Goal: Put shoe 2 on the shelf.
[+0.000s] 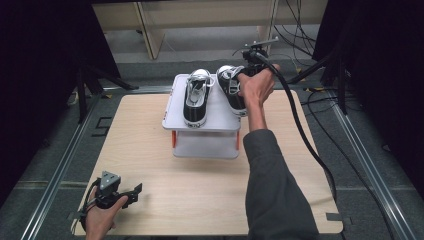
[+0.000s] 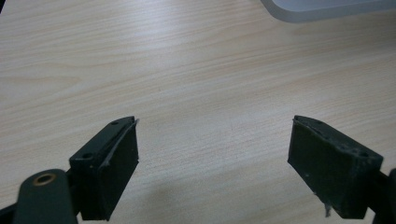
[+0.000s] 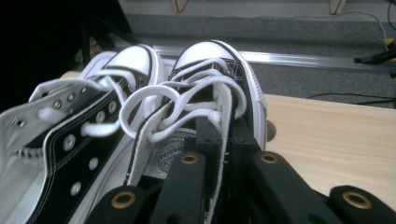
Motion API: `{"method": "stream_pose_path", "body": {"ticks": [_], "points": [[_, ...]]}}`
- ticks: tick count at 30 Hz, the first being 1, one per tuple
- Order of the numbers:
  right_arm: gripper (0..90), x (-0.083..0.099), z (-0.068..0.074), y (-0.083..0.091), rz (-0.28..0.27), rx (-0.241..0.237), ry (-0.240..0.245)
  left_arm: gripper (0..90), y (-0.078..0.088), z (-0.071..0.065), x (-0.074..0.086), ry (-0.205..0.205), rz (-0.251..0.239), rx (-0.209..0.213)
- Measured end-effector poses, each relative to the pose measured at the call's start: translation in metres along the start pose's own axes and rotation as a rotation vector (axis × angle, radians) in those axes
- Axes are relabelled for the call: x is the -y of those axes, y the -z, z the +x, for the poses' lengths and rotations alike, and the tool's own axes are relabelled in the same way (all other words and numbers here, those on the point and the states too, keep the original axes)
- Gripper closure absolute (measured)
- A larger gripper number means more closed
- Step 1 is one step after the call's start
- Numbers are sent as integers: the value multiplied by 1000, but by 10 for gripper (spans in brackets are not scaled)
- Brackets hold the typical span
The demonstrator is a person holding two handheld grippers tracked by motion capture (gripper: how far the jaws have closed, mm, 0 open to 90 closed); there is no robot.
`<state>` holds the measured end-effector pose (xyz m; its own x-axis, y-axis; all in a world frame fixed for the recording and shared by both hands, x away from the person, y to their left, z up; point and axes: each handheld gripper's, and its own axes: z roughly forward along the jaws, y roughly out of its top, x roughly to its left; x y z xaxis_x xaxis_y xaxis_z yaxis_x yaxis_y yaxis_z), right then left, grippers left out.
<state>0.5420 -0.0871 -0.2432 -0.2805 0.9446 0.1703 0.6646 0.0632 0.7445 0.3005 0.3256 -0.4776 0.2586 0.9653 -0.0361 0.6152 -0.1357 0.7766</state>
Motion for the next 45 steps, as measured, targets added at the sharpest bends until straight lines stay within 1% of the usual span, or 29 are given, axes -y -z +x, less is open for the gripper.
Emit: {"method": "stream_pose_path", "body": {"ticks": [1,3,4,5,6,8,10,11,13,14,15,16,18,19,21,23,25,27,29,30,31,32,34,35,37,40,42,44,45], "points": [[870,0,2,-2,-4,-1,-10,157,0,0,0,1,-1,2],[869,1,3,-7,-9,11,3,157,0,0,0,1,-2,1],[869,2,5,-8,1,15,-17,157,0,0,0,1,-3,2],[868,3,5,-10,5,13,-3,157,0,0,-1,0,-3,5],[866,5,10,-13,10,14,-17,157,0,0,-1,2,-6,5],[864,6,12,-13,-1,16,-3,157,1,-1,-1,-2,0,-3],[856,7,16,-10,10,4,-63,157,0,-1,-1,-9,-2,1],[851,7,16,-10,18,-7,-42,157,1,-2,-1,-8,3,-1],[842,9,22,-10,50,-20,-56,157,1,-2,-2,-7,1,1],[839,10,26,-9,55,-27,-79,157,1,-2,-2,-8,3,-4],[838,10,27,-9,47,-34,-64,157,0,-2,-1,-7,4,-3],[836,10,30,-9,52,-37,-76,157,0,-2,-1,-6,1,-1],[834,10,35,-8,62,-39,-57,157,0,-2,-1,-3,-5,7],[834,10,34,-8,62,-34,-34,157,1,-2,-1,-3,-8,3],[823,12,34,-9,84,-33,-30,157,1,-2,-1,-7,3,-3],[813,14,32,-9,90,-60,-35,157,-1,-1,-1,-4,0,4],[796,15,30,-8,107,-60,-15,157,0,-2,-1,4,-10,11],[776,17,29,-9,123,-56,-19,157,1,-2,-1,-5,-5,3],[763,19,27,-12,146,-68,-20,157,0,-2,-1,-3,-5,3],[762,20,26,-13,141,-78,-11,157,1,-2,-1,-6,5,-3],[763,20,26,-13,142,-91,-38,157,1,-3,-1,-5,2,-3],[763,21,24,-13,142,-103,-45,157,0,-3,-1,-4,-3,-1],[776,21,19,-13,133,-120,-9,157,0,-2,-1,-2,-5,7],[785,21,18,-12,132,-122,-7,157,1,-2,-1,-6,4,-3],[797,20,14,-11,118,-118,32,157,1,-2,-1,-8,7,-2],[811,19,13,-12,117,-111,47,157,1,-3,-1,-6,3,-1],[817,19,11,-12,117,-118,64,157,1,-3,-1,-7,7,-2],[818,21,11,-13,113,-135,60,157,0,-3,-1,-7,2,-1],[818,21,10,-14,112,-133,77,157,0,-3,-1,-8,3,-1]]}}
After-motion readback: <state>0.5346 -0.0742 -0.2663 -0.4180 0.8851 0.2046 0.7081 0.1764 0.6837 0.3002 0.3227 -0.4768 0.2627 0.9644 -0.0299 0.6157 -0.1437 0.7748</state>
